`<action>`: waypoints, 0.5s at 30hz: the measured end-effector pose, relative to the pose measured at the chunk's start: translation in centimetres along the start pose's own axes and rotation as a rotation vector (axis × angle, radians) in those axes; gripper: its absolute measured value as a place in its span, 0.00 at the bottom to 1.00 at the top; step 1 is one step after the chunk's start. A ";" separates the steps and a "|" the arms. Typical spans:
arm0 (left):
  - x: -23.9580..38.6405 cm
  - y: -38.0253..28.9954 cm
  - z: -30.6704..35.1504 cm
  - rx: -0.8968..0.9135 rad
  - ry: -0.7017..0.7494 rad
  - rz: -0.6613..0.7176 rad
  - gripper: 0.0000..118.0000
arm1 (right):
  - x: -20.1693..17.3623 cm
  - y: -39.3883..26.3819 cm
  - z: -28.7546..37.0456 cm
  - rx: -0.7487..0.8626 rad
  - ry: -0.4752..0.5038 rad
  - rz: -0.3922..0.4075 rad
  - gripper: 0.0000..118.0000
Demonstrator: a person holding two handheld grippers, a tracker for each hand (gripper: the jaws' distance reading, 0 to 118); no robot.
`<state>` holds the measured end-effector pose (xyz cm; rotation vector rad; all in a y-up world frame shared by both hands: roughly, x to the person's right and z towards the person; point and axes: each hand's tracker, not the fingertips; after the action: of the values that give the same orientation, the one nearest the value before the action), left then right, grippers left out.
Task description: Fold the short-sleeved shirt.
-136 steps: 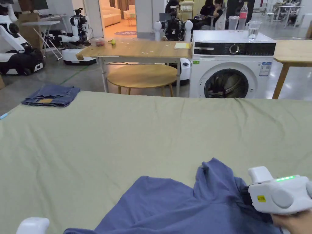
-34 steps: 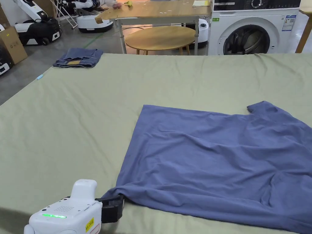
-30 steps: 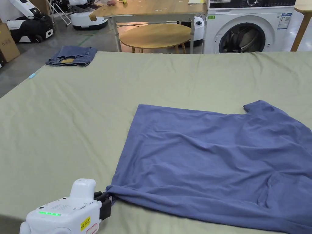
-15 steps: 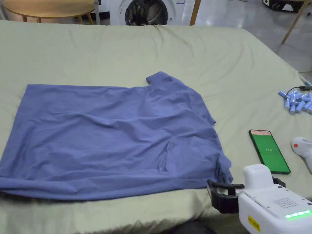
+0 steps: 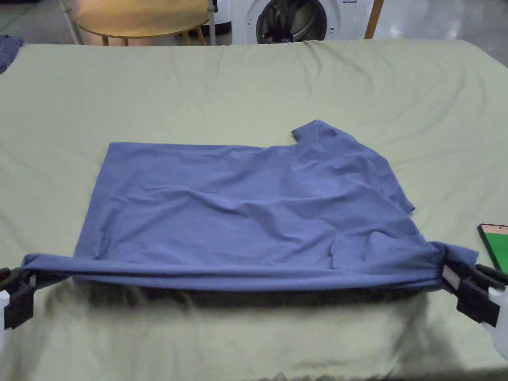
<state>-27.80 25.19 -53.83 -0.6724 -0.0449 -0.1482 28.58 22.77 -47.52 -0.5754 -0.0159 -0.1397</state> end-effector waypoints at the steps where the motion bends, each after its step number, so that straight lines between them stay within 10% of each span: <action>1: -0.1 1.1 -0.4 0.013 -0.010 -0.002 0.00 | -0.1 1.4 -0.6 0.007 -0.005 0.006 0.01; 15: 1.8 8.4 -19.8 -0.289 0.020 -0.070 0.00 | -0.9 6.6 -19.3 -0.183 -0.137 0.147 0.01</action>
<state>-24.90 19.16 -74.35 -0.9581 -0.0279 -0.2317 28.17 17.87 -67.38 -0.7658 -0.0948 0.0418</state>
